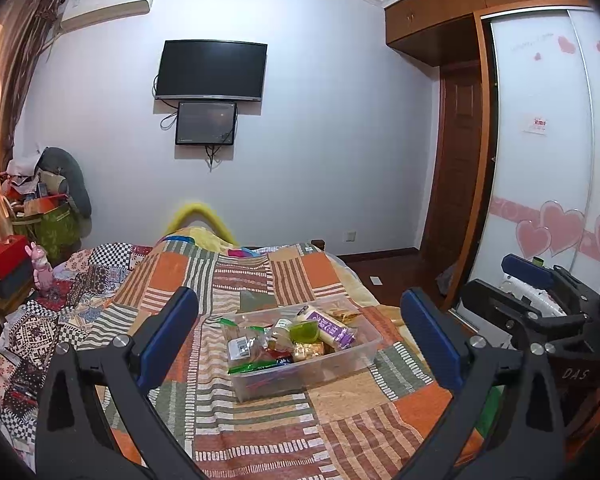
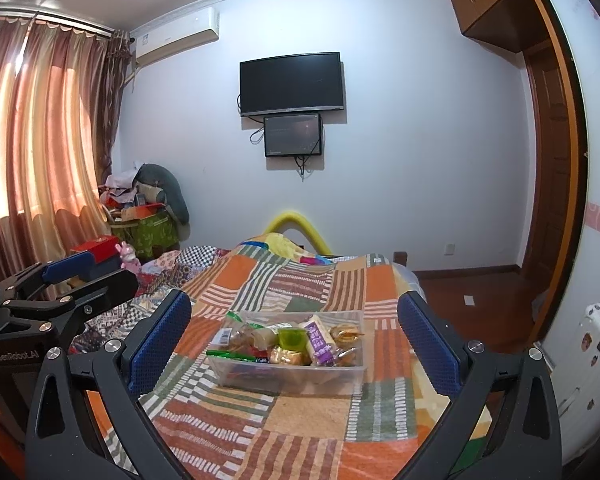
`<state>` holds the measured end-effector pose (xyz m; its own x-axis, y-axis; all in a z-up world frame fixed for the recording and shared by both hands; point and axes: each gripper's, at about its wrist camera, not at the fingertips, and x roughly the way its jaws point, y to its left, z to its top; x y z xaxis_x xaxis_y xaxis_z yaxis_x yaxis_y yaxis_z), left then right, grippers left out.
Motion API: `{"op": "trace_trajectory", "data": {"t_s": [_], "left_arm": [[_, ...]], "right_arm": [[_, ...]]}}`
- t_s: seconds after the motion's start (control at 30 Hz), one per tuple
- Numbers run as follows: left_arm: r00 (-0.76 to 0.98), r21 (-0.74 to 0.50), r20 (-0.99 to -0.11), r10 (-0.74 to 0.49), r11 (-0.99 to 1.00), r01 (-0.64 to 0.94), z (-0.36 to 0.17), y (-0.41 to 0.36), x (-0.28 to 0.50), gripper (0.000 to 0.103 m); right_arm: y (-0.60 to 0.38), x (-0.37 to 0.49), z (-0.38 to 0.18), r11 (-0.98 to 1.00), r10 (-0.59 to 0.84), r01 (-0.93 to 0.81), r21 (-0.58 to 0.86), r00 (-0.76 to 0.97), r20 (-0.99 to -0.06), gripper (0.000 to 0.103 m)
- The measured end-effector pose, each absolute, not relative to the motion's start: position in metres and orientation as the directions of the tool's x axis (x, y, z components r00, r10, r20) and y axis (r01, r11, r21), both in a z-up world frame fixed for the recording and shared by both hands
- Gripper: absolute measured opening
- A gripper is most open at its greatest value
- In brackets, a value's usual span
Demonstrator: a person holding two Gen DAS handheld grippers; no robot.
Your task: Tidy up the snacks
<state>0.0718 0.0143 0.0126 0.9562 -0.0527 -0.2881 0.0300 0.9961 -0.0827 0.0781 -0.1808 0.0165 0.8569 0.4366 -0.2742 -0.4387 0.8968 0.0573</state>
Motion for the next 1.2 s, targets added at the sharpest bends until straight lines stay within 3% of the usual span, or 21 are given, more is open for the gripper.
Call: {"op": "trace_trajectory", "data": {"t_s": [1.2], "left_arm": [[0.951,-0.091,-0.302,-0.069,0.995,0.044,0.0089,0.019,0.0746,0.103]], "right_arm": [[-0.1799,0.076,0.0196,0.899,0.432,-0.434,0.056,0.859,-0.274,0.103]]}}
